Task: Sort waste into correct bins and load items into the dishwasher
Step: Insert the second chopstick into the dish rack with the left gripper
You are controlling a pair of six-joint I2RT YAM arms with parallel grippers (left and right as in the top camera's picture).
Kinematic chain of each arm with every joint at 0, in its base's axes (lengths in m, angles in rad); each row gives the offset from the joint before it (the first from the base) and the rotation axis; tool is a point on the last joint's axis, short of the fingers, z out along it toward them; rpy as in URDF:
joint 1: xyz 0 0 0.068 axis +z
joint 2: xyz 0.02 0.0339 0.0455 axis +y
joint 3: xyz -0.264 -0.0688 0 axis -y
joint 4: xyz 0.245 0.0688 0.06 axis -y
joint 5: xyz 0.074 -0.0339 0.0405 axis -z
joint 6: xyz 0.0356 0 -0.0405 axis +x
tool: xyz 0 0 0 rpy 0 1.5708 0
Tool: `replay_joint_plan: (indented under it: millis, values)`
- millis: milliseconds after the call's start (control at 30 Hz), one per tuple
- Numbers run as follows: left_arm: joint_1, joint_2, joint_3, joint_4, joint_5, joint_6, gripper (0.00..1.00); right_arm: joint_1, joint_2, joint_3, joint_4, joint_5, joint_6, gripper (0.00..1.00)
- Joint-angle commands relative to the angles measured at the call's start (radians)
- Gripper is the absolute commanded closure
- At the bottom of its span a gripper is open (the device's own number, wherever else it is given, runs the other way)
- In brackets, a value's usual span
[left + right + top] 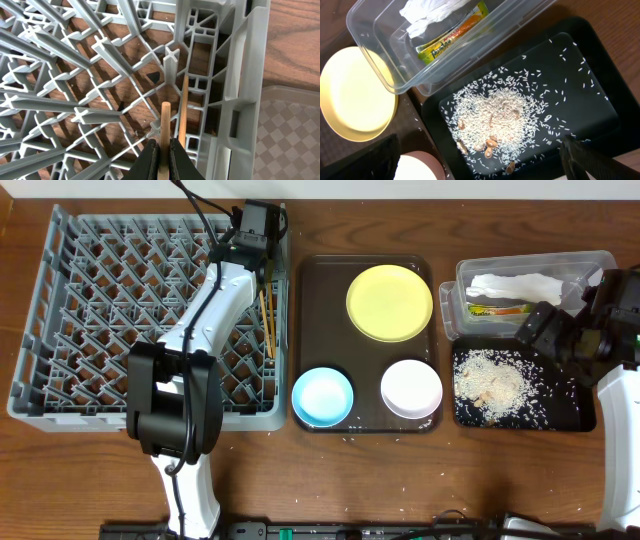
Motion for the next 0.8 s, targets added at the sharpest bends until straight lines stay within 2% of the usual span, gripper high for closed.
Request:
replay_joint_plan:
  millis: [0, 467, 600, 733, 767]
  values:
    - [-0.001, -0.012, 0.001, 0.008, 0.006, 0.006, 0.92, -0.009, -0.006, 0.009, -0.001, -0.004, 0.012, 0.01]
    - [-0.001, -0.014, 0.023, 0.087, 0.036, 0.022, 0.92, -0.009, -0.006, 0.009, -0.001, -0.004, 0.012, 0.01]
    - [-0.002, -0.014, 0.023, 0.102, 0.041, 0.049, 0.92, -0.009, -0.006, 0.009, -0.001, -0.004, 0.012, 0.01]
    - [-0.002, -0.014, 0.023, 0.097, 0.107, 0.133, 0.92, -0.009, -0.006, 0.009, -0.001, -0.004, 0.012, 0.01]
    - [-0.002, -0.014, 0.023, 0.092, 0.108, 0.135, 0.90, -0.009, -0.006, 0.009, -0.001, -0.004, 0.012, 0.01]
